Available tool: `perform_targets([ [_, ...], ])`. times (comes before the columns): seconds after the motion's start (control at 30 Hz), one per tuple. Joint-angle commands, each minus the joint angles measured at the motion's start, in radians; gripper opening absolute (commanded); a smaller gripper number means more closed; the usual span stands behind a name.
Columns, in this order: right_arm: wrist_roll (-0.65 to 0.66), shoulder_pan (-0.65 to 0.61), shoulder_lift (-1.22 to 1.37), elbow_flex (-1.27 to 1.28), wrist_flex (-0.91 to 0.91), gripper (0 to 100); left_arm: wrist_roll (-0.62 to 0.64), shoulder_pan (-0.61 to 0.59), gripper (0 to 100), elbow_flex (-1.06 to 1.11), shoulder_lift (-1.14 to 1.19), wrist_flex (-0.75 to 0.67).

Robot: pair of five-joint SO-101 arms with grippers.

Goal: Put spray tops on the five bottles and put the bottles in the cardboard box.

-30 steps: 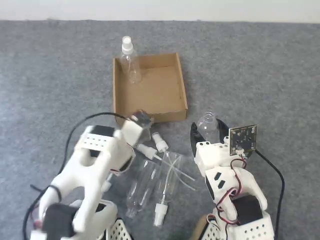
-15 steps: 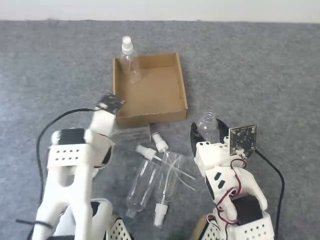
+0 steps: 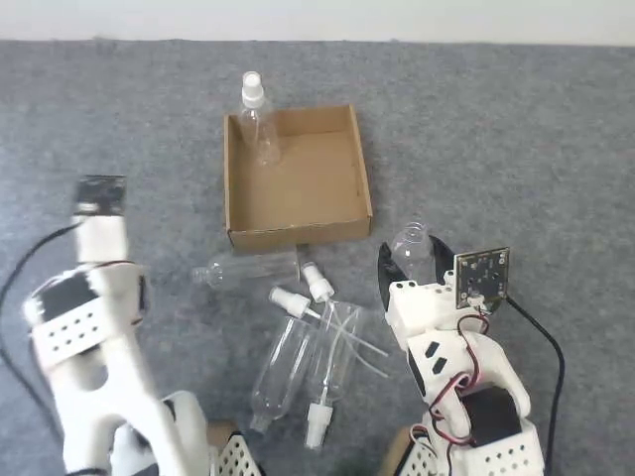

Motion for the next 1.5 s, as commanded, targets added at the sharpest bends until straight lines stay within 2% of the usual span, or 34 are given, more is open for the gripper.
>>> perform_targets([
  [0.0, -0.006, 0.012, -0.016, -0.011, -0.022, 11.4, 0.049, -0.112, 1, 0.021, -0.029, -0.104],
  [0.37, -0.005, 0.007, -0.016, 0.002, -0.025, 11.4, 0.051, -0.315, 1, 0.077, -0.028, -0.259],
  [0.47, -0.005, 0.007, -0.016, 0.002, -0.025, 11.4, 0.060, -0.339, 1, 0.102, -0.028, -0.305],
  [0.57, -0.005, 0.007, -0.016, 0.002, -0.025, 11.4, 0.120, -0.367, 1, 0.108, -0.028, -0.333],
  [0.8, -0.005, 0.007, -0.016, 0.002, -0.025, 11.4, 0.184, -0.376, 2, 0.102, -0.031, -0.339],
  [1.0, -0.005, 0.007, -0.016, 0.002, -0.025, 11.4, 0.198, -0.379, 16, 0.102, -0.029, -0.338],
  [1.1, -0.005, 0.007, -0.016, 0.002, -0.025, 11.4, 0.247, -0.411, 22, 0.090, -0.035, -0.339],
  [1.33, -0.005, 0.005, -0.016, 0.002, -0.025, 11.4, 0.247, -0.489, 25, -0.019, -0.029, -0.333],
  [1.47, -0.005, 0.005, -0.016, 0.002, -0.024, 11.4, 0.130, -0.506, 25, -0.039, -0.029, -0.333],
])
